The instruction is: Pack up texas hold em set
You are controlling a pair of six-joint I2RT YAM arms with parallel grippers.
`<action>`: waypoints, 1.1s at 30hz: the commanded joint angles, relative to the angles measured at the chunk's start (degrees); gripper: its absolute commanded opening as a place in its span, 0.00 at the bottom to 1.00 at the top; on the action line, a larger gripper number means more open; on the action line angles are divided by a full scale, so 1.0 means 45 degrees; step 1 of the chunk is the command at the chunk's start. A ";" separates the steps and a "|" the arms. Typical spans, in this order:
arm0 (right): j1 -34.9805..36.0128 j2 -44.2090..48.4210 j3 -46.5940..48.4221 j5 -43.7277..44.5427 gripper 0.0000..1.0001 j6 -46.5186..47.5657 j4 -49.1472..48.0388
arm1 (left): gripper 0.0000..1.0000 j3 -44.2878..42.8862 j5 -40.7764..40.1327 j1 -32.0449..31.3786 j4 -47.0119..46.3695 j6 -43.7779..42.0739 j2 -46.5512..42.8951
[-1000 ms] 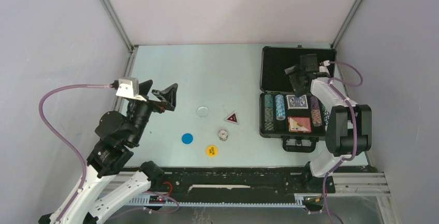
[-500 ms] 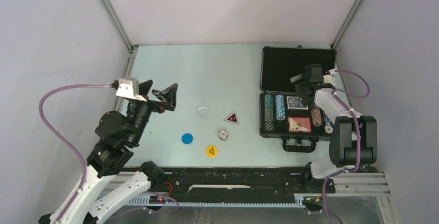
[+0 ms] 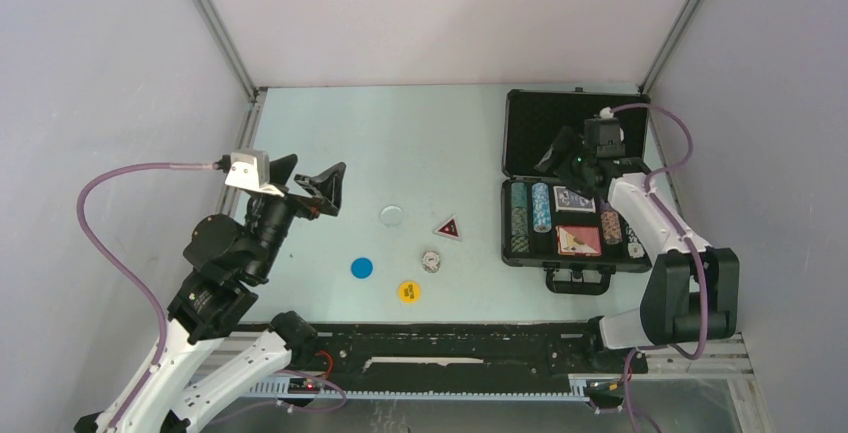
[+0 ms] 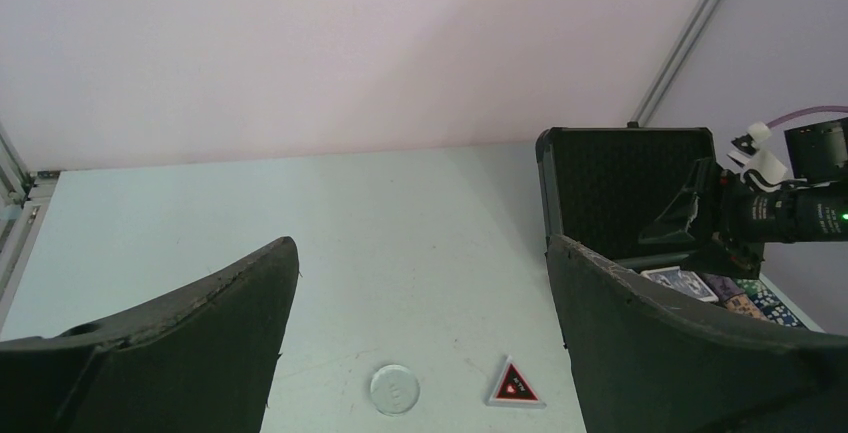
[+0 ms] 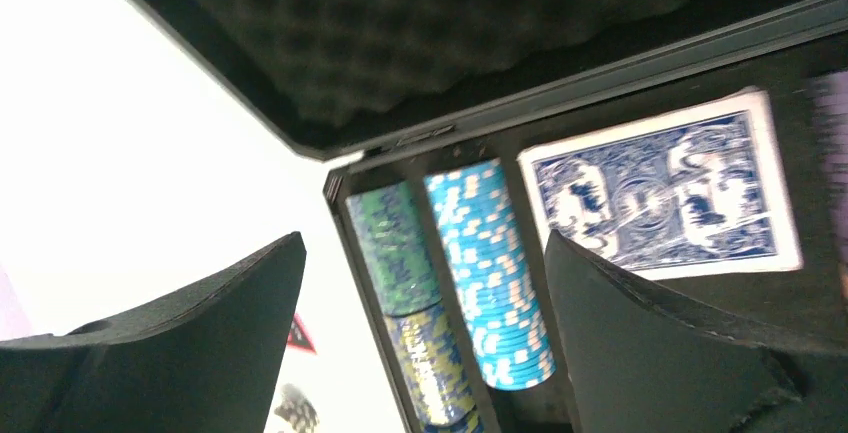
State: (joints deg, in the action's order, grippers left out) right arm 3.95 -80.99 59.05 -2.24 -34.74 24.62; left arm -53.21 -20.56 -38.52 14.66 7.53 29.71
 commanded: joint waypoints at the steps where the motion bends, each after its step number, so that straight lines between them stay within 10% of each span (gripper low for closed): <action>1: -0.0163 0.0453 -0.0123 -0.1112 1.00 0.1424 0.0071 | 1.00 0.0121 0.0402 -0.0068 -0.0346 0.0059 -0.0140; 19: -0.3123 0.0466 -0.3660 -0.5101 1.00 0.0465 -0.3400 | 1.00 0.0165 0.0574 -0.0108 -0.0386 0.0123 0.0321; 33: -0.0316 0.4530 -0.1652 -0.2372 1.00 0.2463 0.1876 | 1.00 -0.2530 0.1492 -0.0094 0.0331 0.1734 0.2409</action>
State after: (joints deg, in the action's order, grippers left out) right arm -3.49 -63.81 50.24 -19.51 -28.25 24.40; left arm -55.33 -17.52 -38.63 16.19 10.28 35.86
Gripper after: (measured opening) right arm 0.993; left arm 0.996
